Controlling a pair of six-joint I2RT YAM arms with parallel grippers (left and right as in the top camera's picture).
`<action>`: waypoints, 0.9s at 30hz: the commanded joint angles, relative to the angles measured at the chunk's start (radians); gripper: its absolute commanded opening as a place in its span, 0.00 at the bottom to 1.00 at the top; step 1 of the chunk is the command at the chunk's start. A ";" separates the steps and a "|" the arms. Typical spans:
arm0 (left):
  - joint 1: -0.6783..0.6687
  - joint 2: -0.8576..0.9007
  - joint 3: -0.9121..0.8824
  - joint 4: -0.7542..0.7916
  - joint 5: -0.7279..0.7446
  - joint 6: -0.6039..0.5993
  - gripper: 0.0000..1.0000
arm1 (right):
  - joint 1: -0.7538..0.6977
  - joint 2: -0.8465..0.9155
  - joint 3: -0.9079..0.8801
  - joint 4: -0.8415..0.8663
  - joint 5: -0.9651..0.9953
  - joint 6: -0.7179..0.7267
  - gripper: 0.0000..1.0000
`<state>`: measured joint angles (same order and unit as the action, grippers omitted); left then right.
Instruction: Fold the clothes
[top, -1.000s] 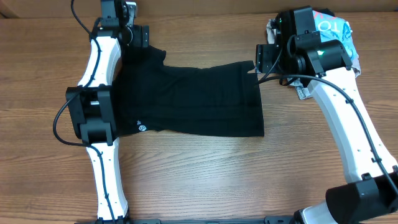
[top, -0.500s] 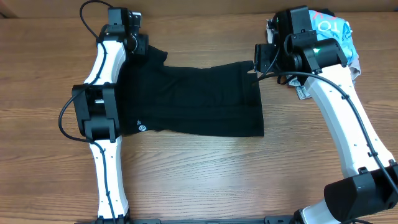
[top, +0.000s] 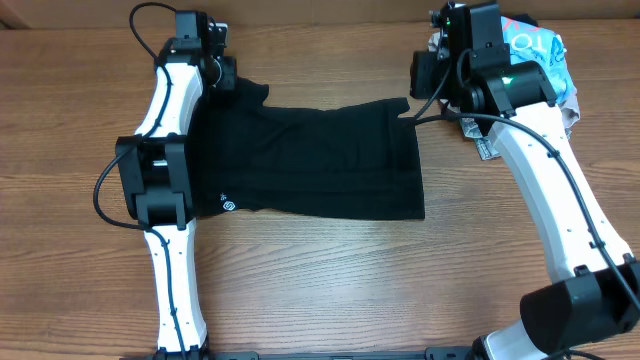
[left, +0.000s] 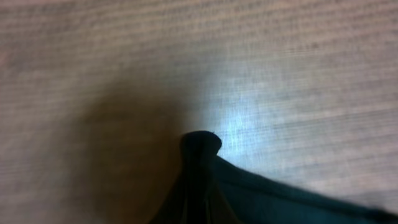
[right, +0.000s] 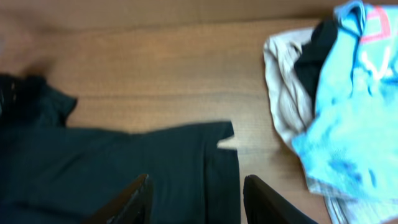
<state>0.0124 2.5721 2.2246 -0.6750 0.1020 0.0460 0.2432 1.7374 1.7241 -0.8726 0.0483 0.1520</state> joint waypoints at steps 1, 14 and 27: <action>-0.005 -0.140 0.020 -0.033 -0.009 -0.055 0.04 | 0.003 0.063 -0.002 0.040 -0.005 0.007 0.50; -0.005 -0.303 0.020 -0.186 -0.009 -0.107 0.04 | -0.009 0.371 -0.002 0.165 0.048 0.004 0.58; 0.000 -0.307 0.019 -0.217 -0.033 -0.106 0.04 | -0.028 0.571 -0.002 0.296 0.009 0.008 0.65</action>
<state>0.0128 2.2890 2.2303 -0.8925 0.0917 -0.0505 0.2157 2.2742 1.7237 -0.5926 0.0662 0.1574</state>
